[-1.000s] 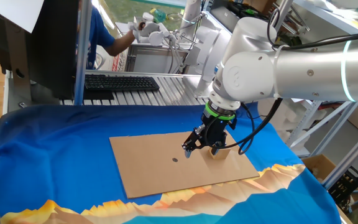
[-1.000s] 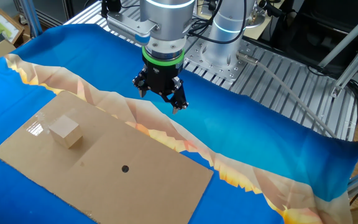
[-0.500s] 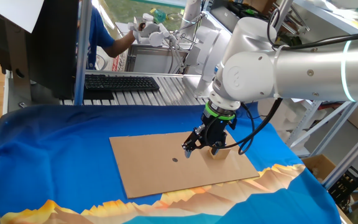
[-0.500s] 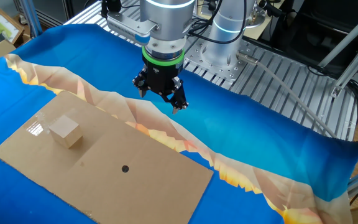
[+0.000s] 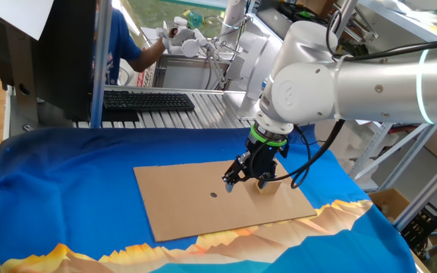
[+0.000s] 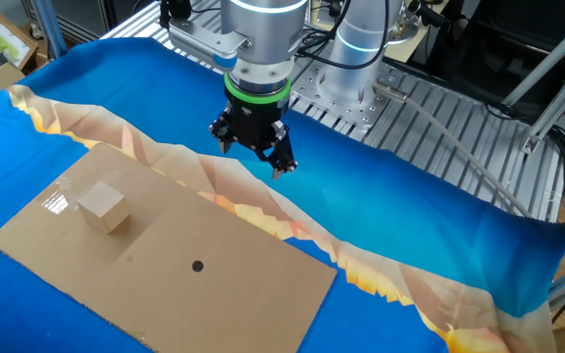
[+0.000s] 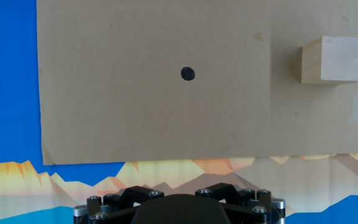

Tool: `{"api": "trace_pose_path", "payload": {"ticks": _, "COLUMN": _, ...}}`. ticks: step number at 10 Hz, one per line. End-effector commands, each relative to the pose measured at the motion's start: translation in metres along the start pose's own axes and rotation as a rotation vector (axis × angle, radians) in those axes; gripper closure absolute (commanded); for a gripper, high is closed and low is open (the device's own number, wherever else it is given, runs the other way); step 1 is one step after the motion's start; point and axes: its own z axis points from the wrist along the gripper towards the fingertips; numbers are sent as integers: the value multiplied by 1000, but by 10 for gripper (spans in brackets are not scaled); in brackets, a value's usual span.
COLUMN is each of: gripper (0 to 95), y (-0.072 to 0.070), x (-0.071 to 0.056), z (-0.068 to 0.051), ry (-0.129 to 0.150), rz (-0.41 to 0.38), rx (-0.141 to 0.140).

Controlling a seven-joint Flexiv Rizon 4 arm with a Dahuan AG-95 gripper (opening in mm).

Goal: Use the gripper to push the small block from left to right

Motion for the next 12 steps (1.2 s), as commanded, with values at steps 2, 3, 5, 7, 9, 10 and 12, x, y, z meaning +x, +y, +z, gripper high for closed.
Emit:
{"api": "trace_pose_path", "payload": {"ticks": 2, "gripper": 950, "y": 0, "x": 0, "z": 0, "ry": 85, "rz": -46, "rx": 67}}
{"api": "trace_pose_path", "payload": {"ticks": 3, "gripper": 950, "y": 0, "x": 0, "z": 0, "ry": 87, "rz": -48, "rx": 67}}
{"api": "trace_pose_path", "payload": {"ticks": 5, "gripper": 950, "y": 1, "x": 0, "z": 0, "ry": 90, "rz": -49, "rx": 66}}
{"api": "trace_pose_path", "payload": {"ticks": 7, "gripper": 950, "y": 1, "x": 0, "z": 0, "ry": 90, "rz": -53, "rx": 66}}
{"api": "trace_pose_path", "payload": {"ticks": 9, "gripper": 950, "y": 1, "x": 0, "z": 0, "ry": 90, "rz": -56, "rx": 66}}
{"api": "trace_pose_path", "payload": {"ticks": 10, "gripper": 950, "y": 1, "x": 0, "z": 0, "ry": 90, "rz": -57, "rx": 66}}
{"api": "trace_pose_path", "payload": {"ticks": 12, "gripper": 950, "y": 1, "x": 0, "z": 0, "ry": 90, "rz": -59, "rx": 65}}
